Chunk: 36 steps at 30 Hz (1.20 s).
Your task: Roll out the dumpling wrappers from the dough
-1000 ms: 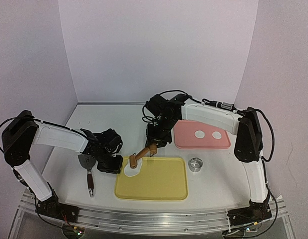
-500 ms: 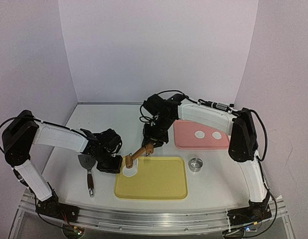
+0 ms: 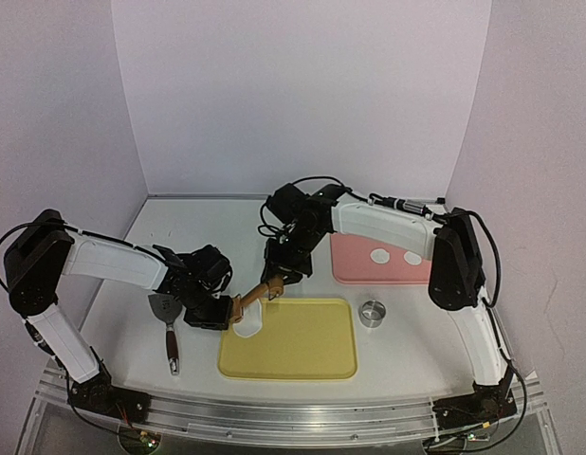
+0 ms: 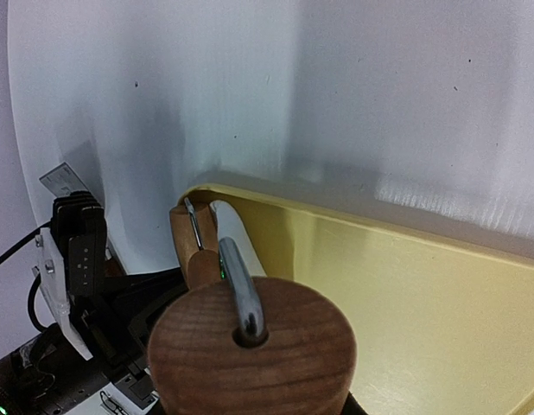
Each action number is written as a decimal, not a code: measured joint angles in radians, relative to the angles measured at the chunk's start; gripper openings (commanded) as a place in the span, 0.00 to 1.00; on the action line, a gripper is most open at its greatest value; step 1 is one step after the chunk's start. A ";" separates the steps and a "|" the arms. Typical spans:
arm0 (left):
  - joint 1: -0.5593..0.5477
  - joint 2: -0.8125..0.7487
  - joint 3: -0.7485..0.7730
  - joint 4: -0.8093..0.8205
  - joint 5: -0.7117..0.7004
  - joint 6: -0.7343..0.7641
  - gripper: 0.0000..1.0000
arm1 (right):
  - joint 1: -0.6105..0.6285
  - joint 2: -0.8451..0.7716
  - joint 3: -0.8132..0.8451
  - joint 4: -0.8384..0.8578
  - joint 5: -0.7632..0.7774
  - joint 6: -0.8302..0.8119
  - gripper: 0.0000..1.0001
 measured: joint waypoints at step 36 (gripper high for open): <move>-0.018 -0.002 -0.006 0.036 -0.024 -0.005 0.00 | -0.048 -0.224 -0.382 0.202 -0.007 0.082 0.00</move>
